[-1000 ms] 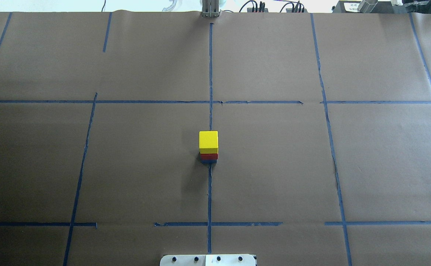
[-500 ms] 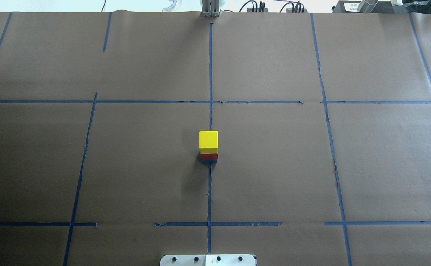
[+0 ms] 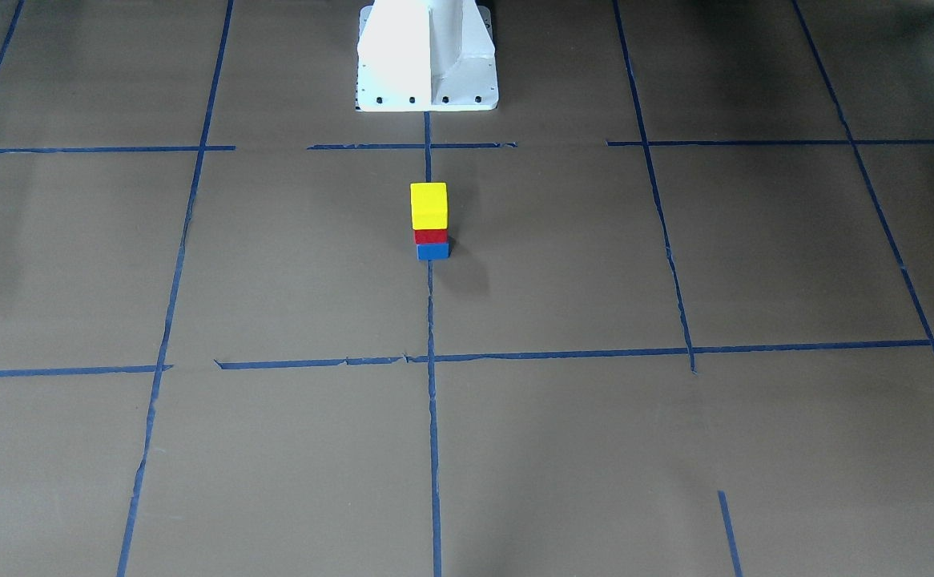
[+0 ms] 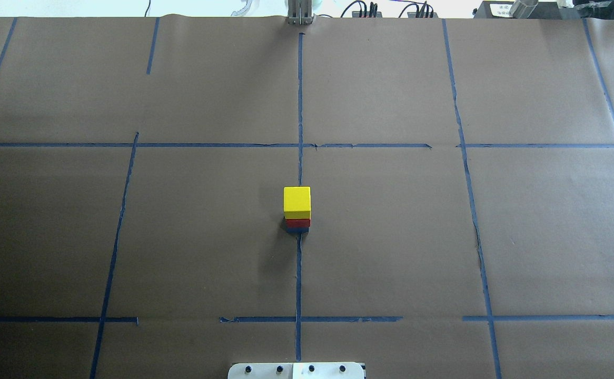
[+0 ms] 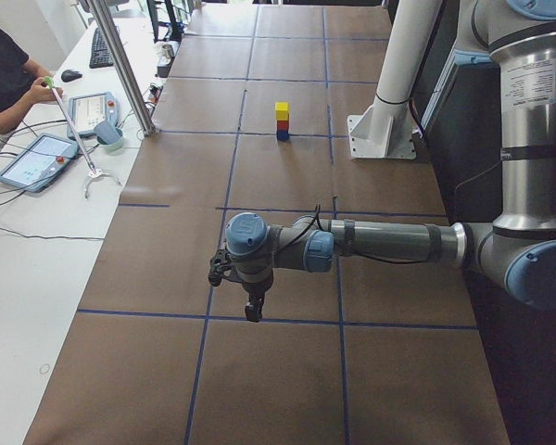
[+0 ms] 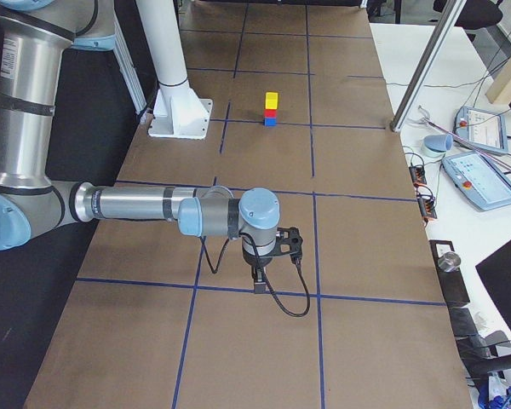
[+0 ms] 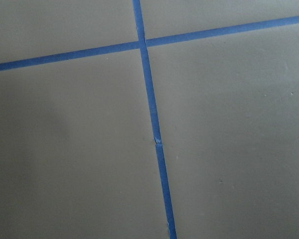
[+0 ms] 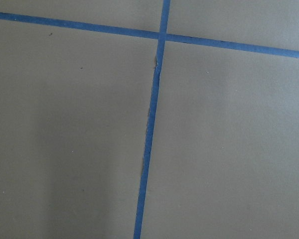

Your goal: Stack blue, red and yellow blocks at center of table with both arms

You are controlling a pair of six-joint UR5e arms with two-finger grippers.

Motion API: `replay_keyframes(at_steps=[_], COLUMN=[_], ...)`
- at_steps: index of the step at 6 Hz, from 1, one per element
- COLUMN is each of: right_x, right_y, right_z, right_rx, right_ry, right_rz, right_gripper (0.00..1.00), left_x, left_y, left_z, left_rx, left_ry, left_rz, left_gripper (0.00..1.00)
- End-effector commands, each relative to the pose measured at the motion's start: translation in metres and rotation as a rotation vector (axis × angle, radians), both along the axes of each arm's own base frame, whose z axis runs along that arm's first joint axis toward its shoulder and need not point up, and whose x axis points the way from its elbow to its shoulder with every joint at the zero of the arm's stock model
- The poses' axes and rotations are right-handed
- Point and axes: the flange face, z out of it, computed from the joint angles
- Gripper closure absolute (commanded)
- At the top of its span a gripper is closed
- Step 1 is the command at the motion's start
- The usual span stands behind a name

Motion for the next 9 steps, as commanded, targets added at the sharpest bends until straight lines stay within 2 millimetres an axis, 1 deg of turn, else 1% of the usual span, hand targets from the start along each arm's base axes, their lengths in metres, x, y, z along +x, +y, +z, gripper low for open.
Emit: replay_keyframes(at_steps=[1, 2, 3, 4, 5, 6, 7, 9], right_x=[-0.005, -0.005, -0.005, -0.006, -0.006, -0.006, -0.006, -0.006], right_y=[-0.001, -0.001, 0.002, 0.001, 0.006, 0.005, 0.005, 0.007], right_z=[-0.002, -0.004, -0.005, -0.007, -0.010, -0.012, -0.013, -0.007], right_rx=[0.004, 0.011, 0.015, 0.019, 0.022, 0.026, 0.026, 0.006], right_ry=[0.000, 0.000, 0.000, -0.008, -0.011, -0.011, -0.013, -0.013], right_rz=[-0.013, -0.015, -0.015, -0.014, -0.015, -0.015, -0.014, -0.004], right_gripper=[0.00, 0.00, 0.00, 0.00, 0.00, 0.00, 0.00, 0.00], left_x=[0.000, 0.001, 0.000, 0.001, 0.000, 0.002, 0.001, 0.001], left_y=[-0.003, -0.004, -0.004, -0.005, -0.005, -0.010, -0.011, -0.011], left_z=[0.003, 0.012, 0.013, 0.009, 0.008, 0.005, 0.006, 0.001], left_rx=[-0.007, -0.023, -0.027, -0.020, -0.016, -0.011, -0.007, 0.004], left_ry=[0.000, -0.001, -0.002, -0.001, -0.002, -0.001, -0.010, -0.009], left_rz=[-0.001, 0.000, -0.001, -0.001, -0.001, 0.001, 0.004, 0.004], left_gripper=[0.00, 0.00, 0.00, 0.00, 0.00, 0.00, 0.00, 0.00])
